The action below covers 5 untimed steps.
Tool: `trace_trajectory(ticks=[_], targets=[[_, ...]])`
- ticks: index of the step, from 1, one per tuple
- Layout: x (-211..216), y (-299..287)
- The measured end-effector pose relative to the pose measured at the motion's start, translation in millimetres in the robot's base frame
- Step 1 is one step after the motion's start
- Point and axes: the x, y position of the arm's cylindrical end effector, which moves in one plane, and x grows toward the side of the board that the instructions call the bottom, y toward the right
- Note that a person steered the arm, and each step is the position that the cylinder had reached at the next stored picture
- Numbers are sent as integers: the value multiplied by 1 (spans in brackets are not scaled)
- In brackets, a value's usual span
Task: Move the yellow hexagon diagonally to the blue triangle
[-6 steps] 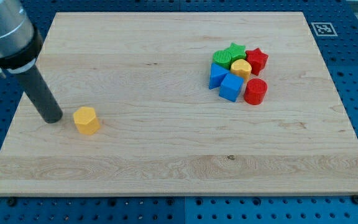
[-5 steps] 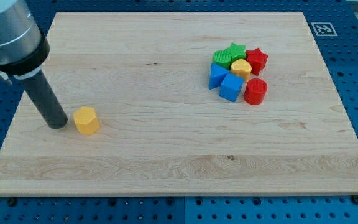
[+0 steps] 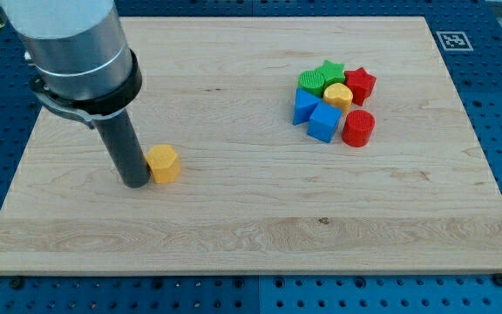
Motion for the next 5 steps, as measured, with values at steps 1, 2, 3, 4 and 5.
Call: trace_trajectory(ticks=[1,2,3,4,5], targets=[[0,30],[0,50],[0,51],[0,67],[0,68]])
